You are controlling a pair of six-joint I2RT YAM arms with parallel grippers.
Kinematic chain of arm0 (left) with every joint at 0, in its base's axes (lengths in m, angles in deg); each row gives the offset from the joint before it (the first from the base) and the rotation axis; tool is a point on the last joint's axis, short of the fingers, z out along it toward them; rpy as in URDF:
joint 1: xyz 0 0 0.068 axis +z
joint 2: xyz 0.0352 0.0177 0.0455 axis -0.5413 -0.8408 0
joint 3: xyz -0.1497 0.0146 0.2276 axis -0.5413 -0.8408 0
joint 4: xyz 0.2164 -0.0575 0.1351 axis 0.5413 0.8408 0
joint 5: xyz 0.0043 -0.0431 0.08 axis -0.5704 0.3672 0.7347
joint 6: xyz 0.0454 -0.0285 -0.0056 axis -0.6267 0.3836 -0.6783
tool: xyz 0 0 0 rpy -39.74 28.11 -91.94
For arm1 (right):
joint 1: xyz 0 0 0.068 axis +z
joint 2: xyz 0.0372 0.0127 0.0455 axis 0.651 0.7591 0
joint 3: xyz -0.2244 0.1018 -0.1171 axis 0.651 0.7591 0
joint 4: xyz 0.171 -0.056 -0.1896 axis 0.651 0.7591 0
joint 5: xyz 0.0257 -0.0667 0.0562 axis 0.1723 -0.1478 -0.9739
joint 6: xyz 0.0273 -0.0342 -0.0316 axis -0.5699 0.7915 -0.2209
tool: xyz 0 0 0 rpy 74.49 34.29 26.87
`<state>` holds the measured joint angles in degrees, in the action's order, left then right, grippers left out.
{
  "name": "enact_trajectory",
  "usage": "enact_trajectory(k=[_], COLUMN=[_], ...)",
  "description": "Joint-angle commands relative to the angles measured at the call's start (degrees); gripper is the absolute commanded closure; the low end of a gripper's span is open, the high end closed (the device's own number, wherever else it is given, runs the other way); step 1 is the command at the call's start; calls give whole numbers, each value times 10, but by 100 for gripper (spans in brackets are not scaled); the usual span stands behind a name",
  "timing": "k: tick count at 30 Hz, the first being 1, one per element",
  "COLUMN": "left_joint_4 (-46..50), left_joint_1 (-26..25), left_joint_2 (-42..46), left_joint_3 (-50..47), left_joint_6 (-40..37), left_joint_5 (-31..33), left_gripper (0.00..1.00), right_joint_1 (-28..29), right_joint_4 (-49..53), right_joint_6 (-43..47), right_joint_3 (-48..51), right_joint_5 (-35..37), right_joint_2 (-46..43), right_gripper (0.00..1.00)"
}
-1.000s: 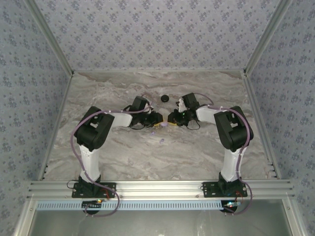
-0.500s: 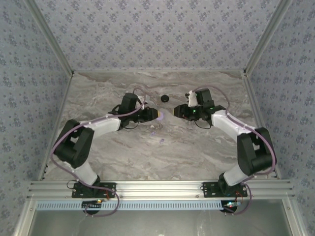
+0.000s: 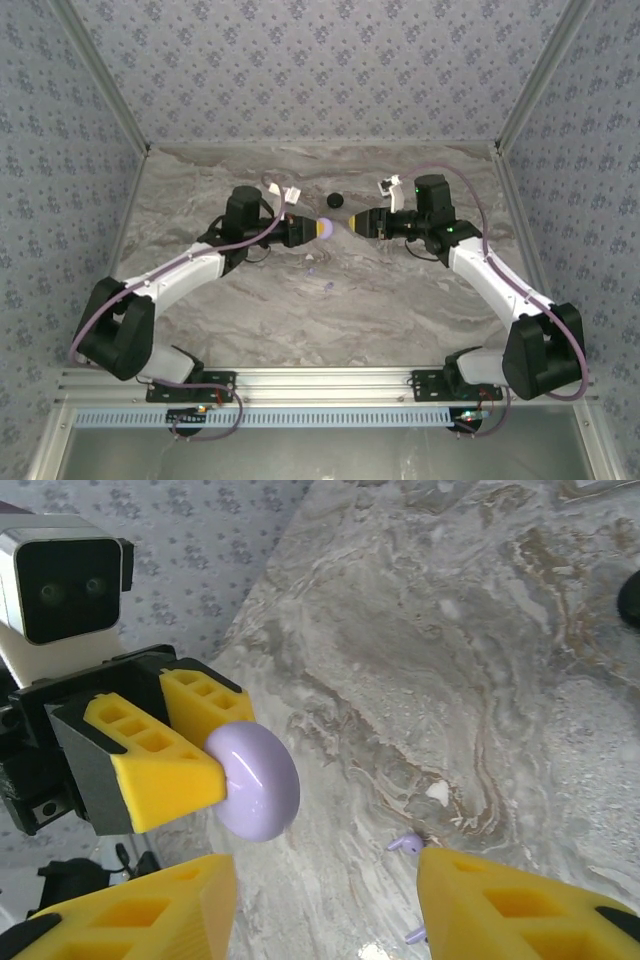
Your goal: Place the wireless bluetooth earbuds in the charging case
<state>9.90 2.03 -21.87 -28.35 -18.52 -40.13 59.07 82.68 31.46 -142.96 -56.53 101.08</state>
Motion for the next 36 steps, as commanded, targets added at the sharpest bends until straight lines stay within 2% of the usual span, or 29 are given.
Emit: enact_trajectory(k=[1, 9, 22, 29, 36], left_joint_4=[-37, -32, -5, 0, 0], left_joint_1=[2, 0, -11, -13, -16], left_joint_2=[30, 46, 50, 50, 47], left_joint_3=[-5, 1, 12, 14, 15], left_joint_6=[-22, -35, -64, -70, -70], left_joint_5=[-49, -86, -97, -98, -95], left_gripper=[73, 73, 73, 73, 73], right_joint_1=[-2, 17, 43, 53, 60], right_joint_4=[-15, 3, 22, 20, 24], right_joint_6=[20, 41, 65, 69, 75], right_joint_3=[-5, -30, -59, -67, -70], right_joint_5=[-56, -89, -101, -122, -133], right_joint_2=[-4, 15, 44, 57, 65], right_gripper=[46, 41, 41, 47, 57])
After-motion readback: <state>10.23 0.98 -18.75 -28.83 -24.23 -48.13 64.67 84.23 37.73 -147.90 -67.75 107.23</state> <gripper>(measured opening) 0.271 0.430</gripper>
